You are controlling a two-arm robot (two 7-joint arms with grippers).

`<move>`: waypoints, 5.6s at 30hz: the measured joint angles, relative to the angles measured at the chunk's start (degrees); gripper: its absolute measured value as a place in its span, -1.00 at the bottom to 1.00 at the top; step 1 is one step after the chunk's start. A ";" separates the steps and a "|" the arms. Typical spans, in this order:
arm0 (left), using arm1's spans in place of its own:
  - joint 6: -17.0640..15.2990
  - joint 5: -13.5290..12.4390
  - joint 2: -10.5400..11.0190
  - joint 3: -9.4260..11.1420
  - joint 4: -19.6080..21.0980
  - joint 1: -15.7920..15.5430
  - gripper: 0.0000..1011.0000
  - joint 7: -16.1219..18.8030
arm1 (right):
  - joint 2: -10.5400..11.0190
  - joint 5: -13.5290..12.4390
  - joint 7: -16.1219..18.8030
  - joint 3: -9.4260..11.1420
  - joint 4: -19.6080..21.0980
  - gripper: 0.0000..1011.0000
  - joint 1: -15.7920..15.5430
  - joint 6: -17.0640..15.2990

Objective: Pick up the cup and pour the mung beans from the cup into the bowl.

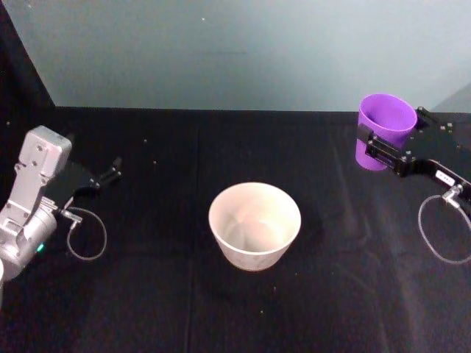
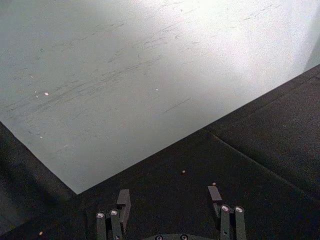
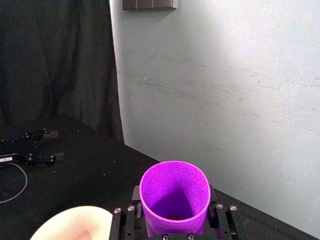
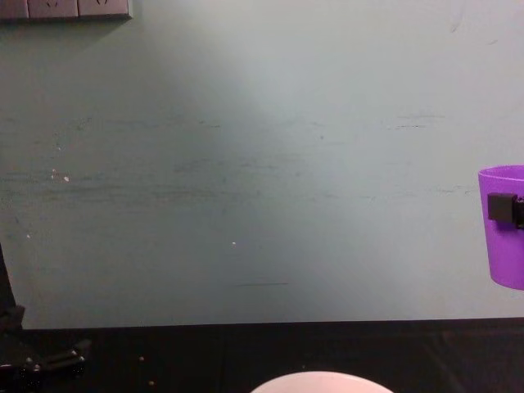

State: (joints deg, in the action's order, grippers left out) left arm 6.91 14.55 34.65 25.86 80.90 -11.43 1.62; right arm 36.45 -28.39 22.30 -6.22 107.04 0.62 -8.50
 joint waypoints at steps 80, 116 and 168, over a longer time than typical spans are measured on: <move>0.00 0.00 0.00 0.00 0.00 0.00 1.00 0.00 | 0.00 0.00 0.00 0.00 0.00 0.43 0.00 0.00; 0.00 0.00 0.00 0.00 0.00 0.00 1.00 0.00 | 0.09 0.21 0.00 -0.43 -0.45 0.43 0.58 0.13; 0.00 0.00 0.00 0.00 0.00 0.00 1.00 0.00 | 1.98 65.92 -9.47 -29.48 -2.72 0.43 13.12 -0.23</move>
State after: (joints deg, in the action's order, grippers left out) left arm 6.91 14.55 34.65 25.86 80.90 -11.43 1.62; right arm 38.43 37.52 12.83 -35.69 104.32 13.74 -8.73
